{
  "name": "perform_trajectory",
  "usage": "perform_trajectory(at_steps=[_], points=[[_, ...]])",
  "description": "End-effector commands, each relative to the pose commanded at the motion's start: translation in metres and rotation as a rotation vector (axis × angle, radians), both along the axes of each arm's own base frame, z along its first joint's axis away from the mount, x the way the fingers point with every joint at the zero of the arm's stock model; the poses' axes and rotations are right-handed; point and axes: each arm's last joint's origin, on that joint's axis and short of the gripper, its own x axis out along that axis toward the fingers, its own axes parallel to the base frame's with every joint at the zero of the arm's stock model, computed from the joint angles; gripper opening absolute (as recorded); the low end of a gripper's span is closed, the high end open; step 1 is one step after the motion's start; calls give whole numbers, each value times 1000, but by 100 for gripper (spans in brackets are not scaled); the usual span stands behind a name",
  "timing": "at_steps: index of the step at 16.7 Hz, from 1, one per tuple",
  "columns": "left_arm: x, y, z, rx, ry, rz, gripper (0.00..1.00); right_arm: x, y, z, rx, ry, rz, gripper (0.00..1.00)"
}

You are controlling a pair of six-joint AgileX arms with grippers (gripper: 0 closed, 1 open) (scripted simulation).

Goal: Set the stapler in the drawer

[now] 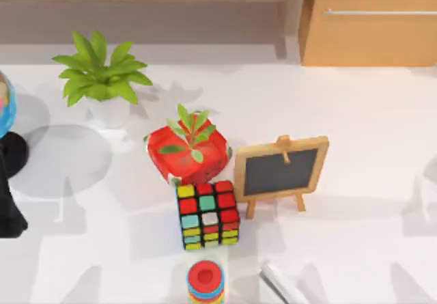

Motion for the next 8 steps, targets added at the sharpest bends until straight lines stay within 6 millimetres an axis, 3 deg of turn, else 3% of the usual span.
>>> perform_trajectory(at_steps=[4,8], points=[[0,0,0,0,0,0,100,1,0,6,-30,-9,6,100],[0,0,0,0,0,0,100,11,2,34,-201,-39,18,100]])
